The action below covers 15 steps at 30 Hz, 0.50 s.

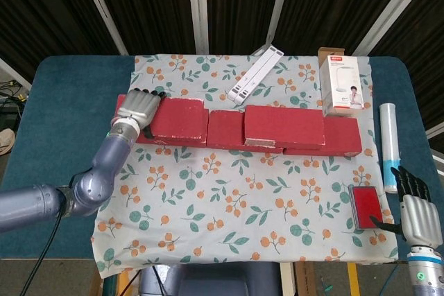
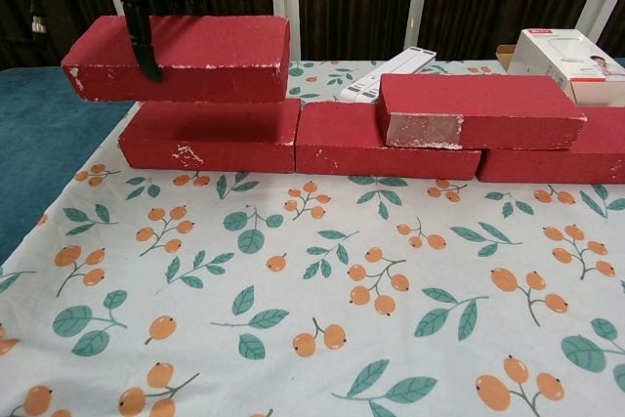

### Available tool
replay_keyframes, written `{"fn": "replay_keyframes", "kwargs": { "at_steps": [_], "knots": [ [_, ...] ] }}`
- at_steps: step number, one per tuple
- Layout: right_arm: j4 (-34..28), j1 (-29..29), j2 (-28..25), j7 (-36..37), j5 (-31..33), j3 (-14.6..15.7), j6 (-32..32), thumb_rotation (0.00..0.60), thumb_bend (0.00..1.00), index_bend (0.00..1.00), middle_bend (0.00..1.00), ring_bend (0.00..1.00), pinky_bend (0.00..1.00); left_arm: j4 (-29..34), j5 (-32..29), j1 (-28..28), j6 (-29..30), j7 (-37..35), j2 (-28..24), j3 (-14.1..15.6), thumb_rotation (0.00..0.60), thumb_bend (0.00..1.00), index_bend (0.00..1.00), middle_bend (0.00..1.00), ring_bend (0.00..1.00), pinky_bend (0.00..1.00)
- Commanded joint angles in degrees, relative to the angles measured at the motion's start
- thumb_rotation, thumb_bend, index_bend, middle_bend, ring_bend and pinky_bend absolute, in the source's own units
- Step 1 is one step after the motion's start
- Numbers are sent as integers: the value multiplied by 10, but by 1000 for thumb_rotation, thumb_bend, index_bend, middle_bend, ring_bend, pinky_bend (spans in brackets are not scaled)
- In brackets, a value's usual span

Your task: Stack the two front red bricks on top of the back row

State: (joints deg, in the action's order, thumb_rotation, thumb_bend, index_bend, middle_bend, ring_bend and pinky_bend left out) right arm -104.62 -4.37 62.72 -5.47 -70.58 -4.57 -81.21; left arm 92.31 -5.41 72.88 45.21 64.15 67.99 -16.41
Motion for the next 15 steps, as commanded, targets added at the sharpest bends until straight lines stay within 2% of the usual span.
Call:
{"fn": "replay_keyframes", "kwargs": {
  "at_steps": [1, 9, 15],
  "knots": [
    [4, -2, 5, -11, 13, -6, 2, 600, 33, 0, 0, 0, 0, -106, -44, 40, -88, 6, 22, 7, 600, 0, 296, 339, 301, 323],
    [6, -7, 18, -34, 34, -14, 7, 600, 32, 0, 0, 0, 0, -255, -23, 63, -197, -27, 91, 38, 600, 0, 296, 337, 295, 314],
    [10, -11, 25, -50, 48, -17, 12, 600, 32, 0, 0, 0, 0, -320, -5, 79, -250, -63, 129, 69, 600, 0, 299, 336, 295, 312]
  ]
}}
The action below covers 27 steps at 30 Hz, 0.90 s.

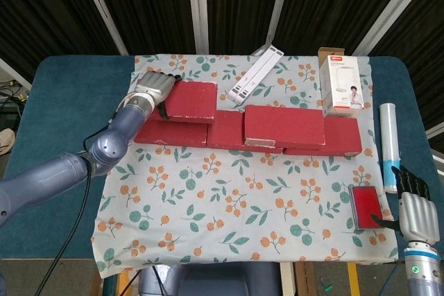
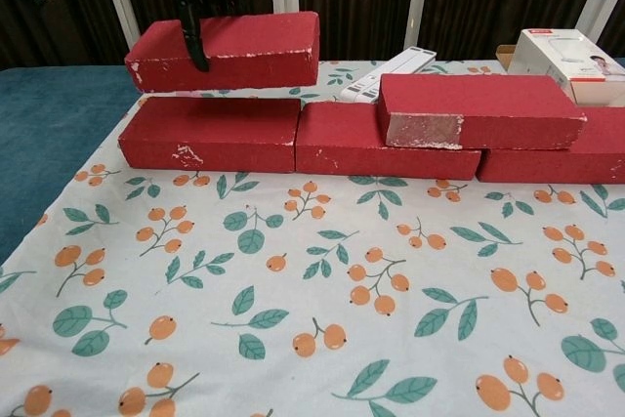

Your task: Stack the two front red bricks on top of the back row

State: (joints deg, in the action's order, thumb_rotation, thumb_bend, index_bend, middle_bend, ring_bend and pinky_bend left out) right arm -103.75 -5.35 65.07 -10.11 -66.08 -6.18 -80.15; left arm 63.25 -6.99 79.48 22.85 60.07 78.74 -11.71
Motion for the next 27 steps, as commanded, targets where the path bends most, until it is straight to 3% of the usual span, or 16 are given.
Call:
{"fn": "replay_keyframes", "kwargs": {
  "at_steps": [1, 8, 27],
  "knots": [
    [1, -1, 3, -4, 4, -2, 2, 600, 32, 0, 0, 0, 0, -36, 13, 17, -32, -28, 26, 28, 600, 0, 299, 336, 295, 312],
    [5, -2, 3, -5, 10, -6, 3, 600, 33, 0, 0, 0, 0, -56, 18, 47, -47, -73, 37, 64, 600, 0, 301, 336, 295, 312],
    [11, 3, -4, 20, 5, -10, 6, 600, 33, 0, 0, 0, 0, -31, -80, 170, -36, -136, 55, 226, 600, 0, 301, 336, 295, 312]
  ]
}}
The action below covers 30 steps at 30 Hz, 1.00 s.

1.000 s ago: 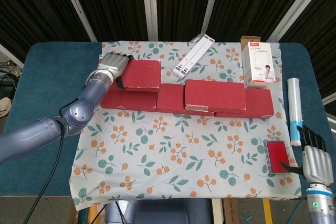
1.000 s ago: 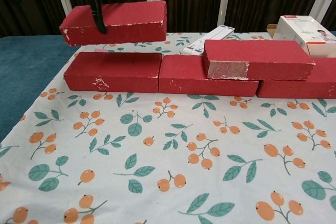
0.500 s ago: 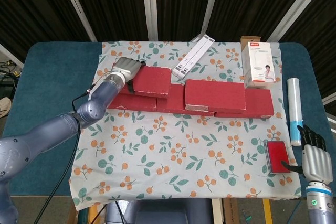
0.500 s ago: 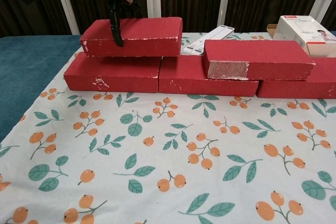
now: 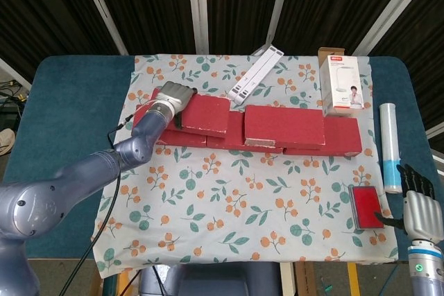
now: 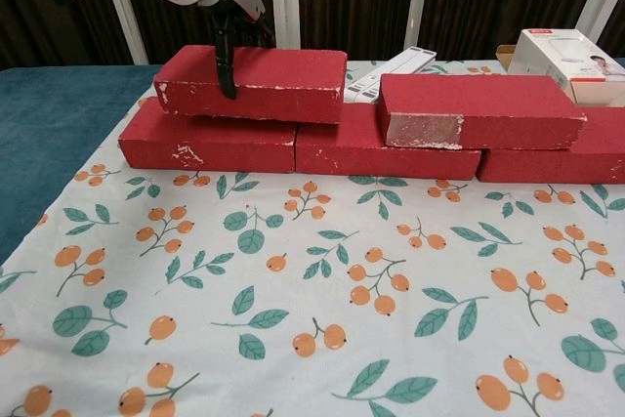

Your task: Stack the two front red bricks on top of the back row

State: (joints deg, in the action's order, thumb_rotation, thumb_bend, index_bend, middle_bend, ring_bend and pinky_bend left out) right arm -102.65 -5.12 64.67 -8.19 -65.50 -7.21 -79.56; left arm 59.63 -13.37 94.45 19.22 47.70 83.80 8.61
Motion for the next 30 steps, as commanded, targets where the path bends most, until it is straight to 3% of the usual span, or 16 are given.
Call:
{"fn": "replay_keyframes", "kwargs": {
  "at_steps": [1, 12, 30],
  "knots": [
    [0, 0, -1, 1, -1, 0, 0, 600, 33, 0, 0, 0, 0, 6, -20, 25, 0, -15, 6, 28, 600, 0, 301, 336, 295, 312],
    [2, 5, -7, 17, -4, -3, -1, 600, 33, 0, 0, 0, 0, 0, -55, 70, -3, -54, 31, 87, 600, 0, 301, 334, 295, 312],
    [4, 9, -13, 31, -8, -4, 1, 600, 33, 0, 0, 0, 0, -22, -69, 115, -11, -113, 66, 148, 600, 0, 301, 330, 295, 312]
  ]
}}
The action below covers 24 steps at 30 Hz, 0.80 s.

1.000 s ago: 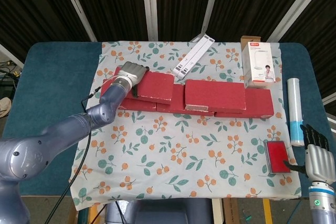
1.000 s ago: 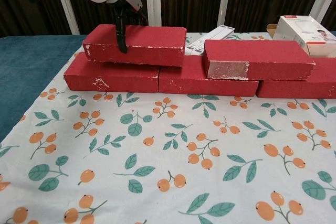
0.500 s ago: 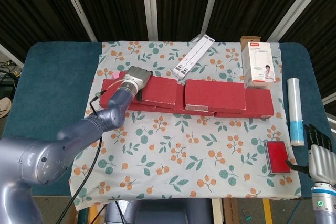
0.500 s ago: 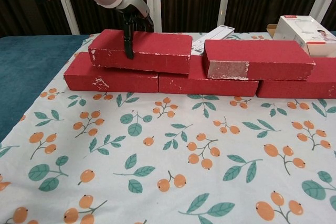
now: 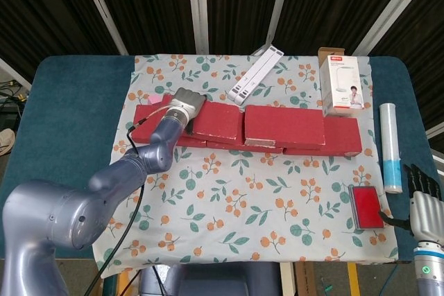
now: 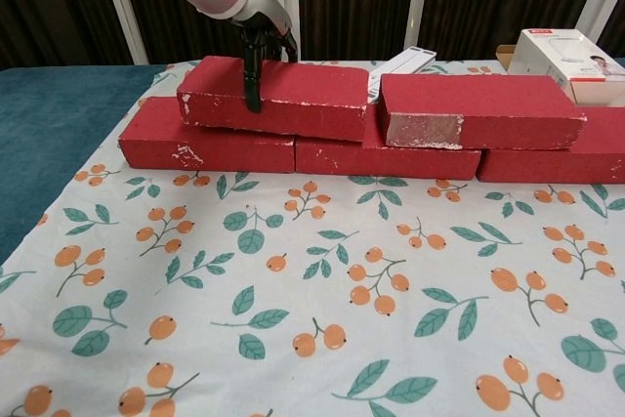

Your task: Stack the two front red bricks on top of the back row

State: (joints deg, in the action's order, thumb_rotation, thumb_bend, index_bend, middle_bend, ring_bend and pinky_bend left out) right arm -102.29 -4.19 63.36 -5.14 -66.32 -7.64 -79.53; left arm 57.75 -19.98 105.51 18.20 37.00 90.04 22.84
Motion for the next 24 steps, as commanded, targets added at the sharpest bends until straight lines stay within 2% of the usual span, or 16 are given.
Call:
{"fn": "replay_keyframes", "kwargs": {
  "at_steps": [1, 24],
  "knots": [
    [0, 0, 0, 1, 0, 0, 0, 600, 32, 0, 0, 0, 0, -4, -4, 5, -1, -8, 5, 8, 600, 0, 301, 330, 295, 312],
    [3, 3, -6, 16, -3, -2, 5, 600, 32, 0, 0, 0, 0, -17, -70, 62, -5, -36, 50, 82, 600, 0, 295, 327, 295, 318]
  ]
}}
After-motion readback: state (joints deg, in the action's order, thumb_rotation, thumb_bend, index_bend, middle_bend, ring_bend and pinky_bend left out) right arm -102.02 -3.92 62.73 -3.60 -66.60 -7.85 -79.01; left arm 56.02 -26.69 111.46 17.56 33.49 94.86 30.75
